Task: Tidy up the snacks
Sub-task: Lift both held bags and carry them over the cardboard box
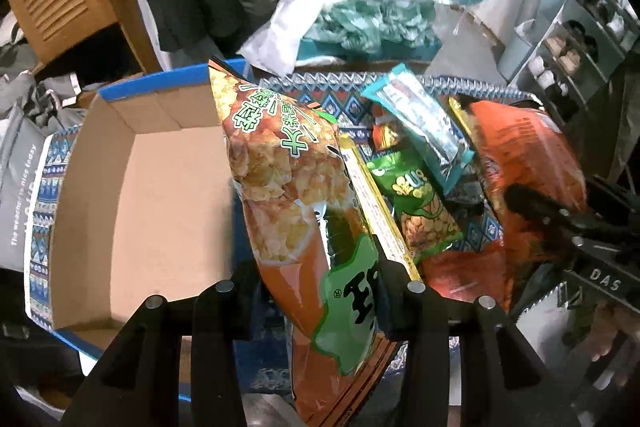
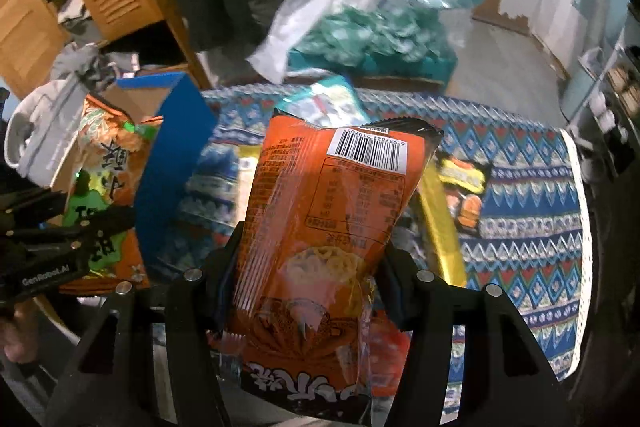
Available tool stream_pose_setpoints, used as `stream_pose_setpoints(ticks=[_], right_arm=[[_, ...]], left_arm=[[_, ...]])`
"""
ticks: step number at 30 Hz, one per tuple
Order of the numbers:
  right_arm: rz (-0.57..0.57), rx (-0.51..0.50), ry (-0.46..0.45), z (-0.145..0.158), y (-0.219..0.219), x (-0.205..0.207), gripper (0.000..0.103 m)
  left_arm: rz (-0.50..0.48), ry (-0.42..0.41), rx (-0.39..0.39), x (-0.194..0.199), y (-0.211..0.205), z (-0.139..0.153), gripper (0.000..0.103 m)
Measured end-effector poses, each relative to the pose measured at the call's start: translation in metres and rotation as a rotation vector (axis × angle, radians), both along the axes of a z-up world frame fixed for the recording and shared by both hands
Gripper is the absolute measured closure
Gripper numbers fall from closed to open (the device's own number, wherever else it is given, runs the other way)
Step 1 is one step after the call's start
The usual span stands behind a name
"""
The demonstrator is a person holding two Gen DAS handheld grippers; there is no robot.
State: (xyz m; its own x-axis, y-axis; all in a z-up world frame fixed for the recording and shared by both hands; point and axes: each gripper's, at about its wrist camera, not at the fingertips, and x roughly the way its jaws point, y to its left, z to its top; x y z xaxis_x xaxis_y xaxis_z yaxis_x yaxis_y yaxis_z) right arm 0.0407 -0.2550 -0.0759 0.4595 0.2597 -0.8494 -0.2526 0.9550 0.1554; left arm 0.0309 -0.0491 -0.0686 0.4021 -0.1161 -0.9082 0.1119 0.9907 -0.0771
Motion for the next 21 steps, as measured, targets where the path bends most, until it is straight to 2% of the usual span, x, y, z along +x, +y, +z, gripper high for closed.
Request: stream_pose_setpoints(ticks=[8, 21], right_arm=[[0.067, 0.024, -0.025, 0.017, 0.044, 0.009, 0.046], [0.225, 0.037, -0.043, 0.036, 0.151, 0.016, 0.046]], left_arm=[[0.046, -0.044, -0.032, -0.006, 0.043, 0.021, 0.06], [0.159, -0.071, -0.055, -0.012, 0.117, 0.023, 0.06]])
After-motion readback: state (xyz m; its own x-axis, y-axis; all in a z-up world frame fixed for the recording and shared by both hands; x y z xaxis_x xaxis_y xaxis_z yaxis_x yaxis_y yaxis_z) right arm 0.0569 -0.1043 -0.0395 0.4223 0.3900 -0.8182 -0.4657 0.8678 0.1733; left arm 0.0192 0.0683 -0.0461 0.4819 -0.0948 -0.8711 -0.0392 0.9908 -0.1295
